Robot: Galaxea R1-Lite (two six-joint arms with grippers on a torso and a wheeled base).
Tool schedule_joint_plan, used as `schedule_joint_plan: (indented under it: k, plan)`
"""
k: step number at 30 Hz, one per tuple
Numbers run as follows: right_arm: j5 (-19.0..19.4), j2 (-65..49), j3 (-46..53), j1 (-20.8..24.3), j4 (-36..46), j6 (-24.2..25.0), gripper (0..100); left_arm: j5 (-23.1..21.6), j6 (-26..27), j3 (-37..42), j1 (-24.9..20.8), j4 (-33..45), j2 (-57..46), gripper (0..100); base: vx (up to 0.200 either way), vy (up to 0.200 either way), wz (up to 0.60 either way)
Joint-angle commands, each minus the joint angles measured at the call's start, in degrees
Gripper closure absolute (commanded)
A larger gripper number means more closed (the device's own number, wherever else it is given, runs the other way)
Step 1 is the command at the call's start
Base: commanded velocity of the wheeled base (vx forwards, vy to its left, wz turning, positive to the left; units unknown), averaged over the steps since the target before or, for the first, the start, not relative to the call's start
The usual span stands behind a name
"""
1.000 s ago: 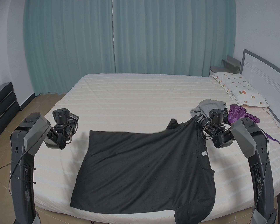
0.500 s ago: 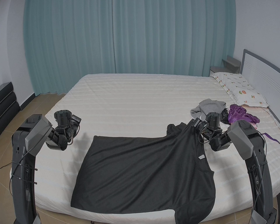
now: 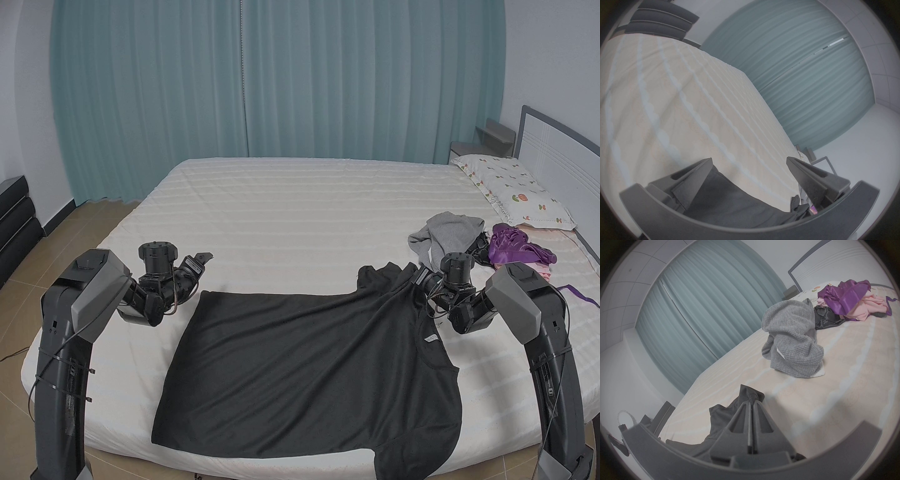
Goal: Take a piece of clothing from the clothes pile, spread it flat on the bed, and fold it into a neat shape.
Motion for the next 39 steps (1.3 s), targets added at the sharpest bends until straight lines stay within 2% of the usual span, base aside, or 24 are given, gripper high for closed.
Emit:
schedule_joint_plan:
  k: [1,3,5,15,21,22,32,39]
  plan:
    - [-0.03,0.70,1.81,0.03,-0.90,-0.06,100,3.46,2.19,-7.10,-1.72,4.06,5.40,0,0.000,0.000,0.00]
    - [-0.03,0.70,1.81,0.03,-0.90,-0.06,100,3.46,2.19,-7.10,-1.72,4.06,5.40,0,0.000,0.000,0.00]
    - [-0.12,0.70,1.90,0.12,-0.90,-0.06,100,4.17,2.28,-10.97,-1.72,8.90,6.99,0,0.000,0.000,0.00]
    - [-0.03,0.79,1.81,0.12,-0.99,-0.06,100,5.92,6.06,-10.88,-2.16,9.25,8.13,0,0.000,0.000,0.00]
    - [-0.03,0.88,1.55,0.21,-0.90,-0.06,100,6.19,6.50,-10.26,-2.16,9.43,8.04,0,0.000,0.000,0.00]
    - [-0.03,0.88,1.46,0.21,-0.90,-0.06,100,6.19,6.50,-9.91,-2.16,9.43,8.04,100,0.000,0.000,0.00]
    - [-0.12,1.58,1.11,0.21,-0.99,-0.06,100,6.36,6.50,-7.19,-2.07,8.46,7.25,100,0.000,0.000,0.00]
    - [-0.38,1.58,-0.82,0.21,-0.99,-0.23,100,10.41,6.15,-7.19,-1.55,2.83,7.16,100,0.000,0.000,0.00]
